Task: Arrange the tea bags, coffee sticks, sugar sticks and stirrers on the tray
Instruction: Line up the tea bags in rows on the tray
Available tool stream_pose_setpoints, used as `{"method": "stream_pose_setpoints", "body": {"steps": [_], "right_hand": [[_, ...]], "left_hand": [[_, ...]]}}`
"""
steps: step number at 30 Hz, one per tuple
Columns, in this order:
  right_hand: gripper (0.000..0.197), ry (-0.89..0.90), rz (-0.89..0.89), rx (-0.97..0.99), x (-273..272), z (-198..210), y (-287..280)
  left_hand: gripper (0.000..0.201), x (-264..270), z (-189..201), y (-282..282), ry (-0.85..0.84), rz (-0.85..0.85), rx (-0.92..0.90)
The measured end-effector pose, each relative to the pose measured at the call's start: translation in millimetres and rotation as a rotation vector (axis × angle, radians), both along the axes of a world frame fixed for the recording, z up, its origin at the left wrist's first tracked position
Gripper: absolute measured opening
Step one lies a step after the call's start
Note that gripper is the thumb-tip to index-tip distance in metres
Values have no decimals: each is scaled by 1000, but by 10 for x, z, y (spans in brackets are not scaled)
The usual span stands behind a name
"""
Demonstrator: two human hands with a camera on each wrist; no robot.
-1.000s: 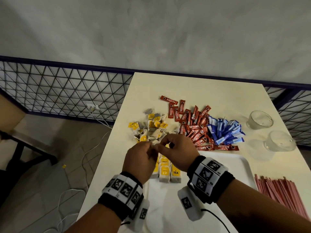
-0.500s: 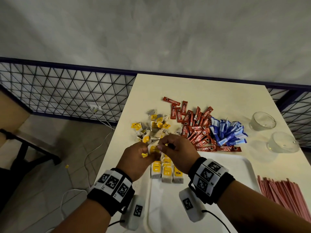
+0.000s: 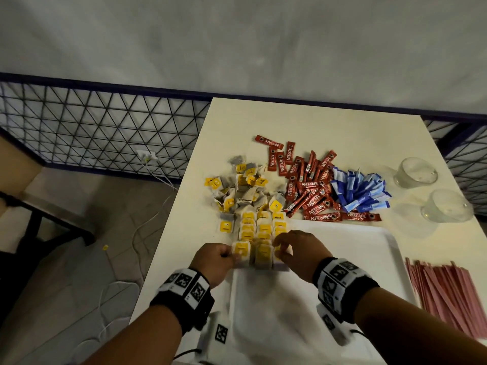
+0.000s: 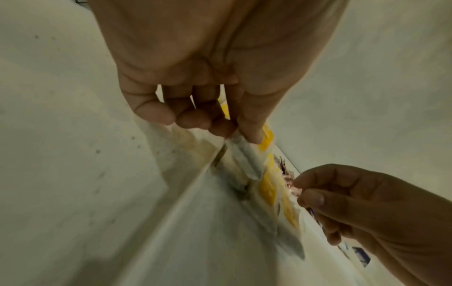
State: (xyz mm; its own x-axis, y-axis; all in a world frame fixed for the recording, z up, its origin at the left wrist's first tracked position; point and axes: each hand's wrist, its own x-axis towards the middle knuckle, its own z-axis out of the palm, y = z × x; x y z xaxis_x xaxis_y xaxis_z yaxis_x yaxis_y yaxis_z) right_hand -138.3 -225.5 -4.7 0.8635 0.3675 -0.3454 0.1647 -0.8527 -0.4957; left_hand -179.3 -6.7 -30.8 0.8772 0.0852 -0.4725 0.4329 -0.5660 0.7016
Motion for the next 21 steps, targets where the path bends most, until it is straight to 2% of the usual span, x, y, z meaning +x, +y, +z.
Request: {"method": "stream_pose_setpoints", "body": {"steps": [4, 10, 13, 18, 21], "right_hand": [[30, 17, 76, -92, -95, -109, -55], [29, -3, 76, -97, -159, -172, -57], [30, -7, 66, -98, -168, -180, -58], [30, 8, 66, -91, -182, -179, -40], [30, 4, 58, -77, -186, -175, -37]], "left_hand": [[25, -35, -119, -79, 37, -96, 143], [23, 13, -93, -111, -26, -143, 302], [23, 10, -99, -99, -10, -115, 313], [38, 18, -75, -113, -6, -66, 345], [25, -26, -73, -108, -76, -64, 293]]}}
